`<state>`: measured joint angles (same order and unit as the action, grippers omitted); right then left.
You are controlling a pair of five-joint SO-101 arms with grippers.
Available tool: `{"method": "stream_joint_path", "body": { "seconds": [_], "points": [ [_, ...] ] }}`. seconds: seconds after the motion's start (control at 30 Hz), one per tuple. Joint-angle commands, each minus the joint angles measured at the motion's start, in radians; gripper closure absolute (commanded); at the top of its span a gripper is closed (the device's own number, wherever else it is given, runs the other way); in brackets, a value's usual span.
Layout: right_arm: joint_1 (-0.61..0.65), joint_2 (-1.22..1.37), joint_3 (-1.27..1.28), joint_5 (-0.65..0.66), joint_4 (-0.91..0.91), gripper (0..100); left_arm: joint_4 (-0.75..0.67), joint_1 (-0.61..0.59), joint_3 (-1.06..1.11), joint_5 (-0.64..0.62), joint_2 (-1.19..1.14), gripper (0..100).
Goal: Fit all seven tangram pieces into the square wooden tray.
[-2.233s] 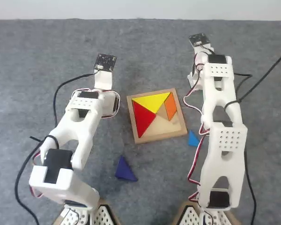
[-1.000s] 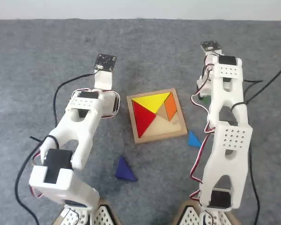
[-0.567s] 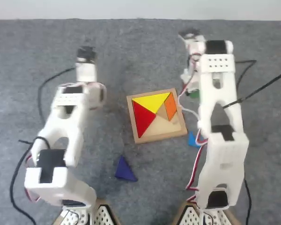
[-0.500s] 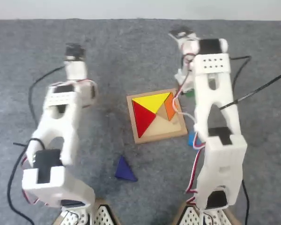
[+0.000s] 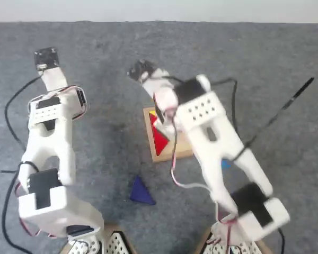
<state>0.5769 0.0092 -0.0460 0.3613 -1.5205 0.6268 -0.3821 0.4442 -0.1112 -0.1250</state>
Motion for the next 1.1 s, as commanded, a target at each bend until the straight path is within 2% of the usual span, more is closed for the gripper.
{"method": "stream_joint_path", "body": {
  "seconds": [0.0, 0.1, 0.3, 0.6, 0.67, 0.9, 1.07],
  "points": [
    [0.007, -0.173, 0.381, 0.009, 0.278, 94.7, -0.023, -0.006, -0.044, -0.014, 0.006, 89],
    [0.005, -0.154, 0.479, 0.011, 0.395, 94.7, -0.021, -0.006, -0.042, -0.014, 0.006, 89],
    [0.001, 0.018, 0.448, 0.052, 0.478, 94.7, -0.021, -0.003, -0.042, -0.014, 0.006, 89],
    [-0.062, 0.193, 0.302, 0.091, 0.440, 94.3, -0.020, 0.012, -0.038, -0.008, 0.006, 89],
    [-0.079, 0.193, 0.298, 0.094, 0.440, 90.7, -0.020, 0.012, -0.038, -0.008, 0.006, 89],
    [-0.110, 0.200, 0.282, 0.149, 0.427, 68.5, -0.020, 0.012, -0.038, -0.008, 0.006, 89],
    [-0.084, 0.193, 0.279, 0.149, 0.417, 64.1, -0.020, 0.012, -0.038, -0.008, 0.006, 89]
  ]
}}
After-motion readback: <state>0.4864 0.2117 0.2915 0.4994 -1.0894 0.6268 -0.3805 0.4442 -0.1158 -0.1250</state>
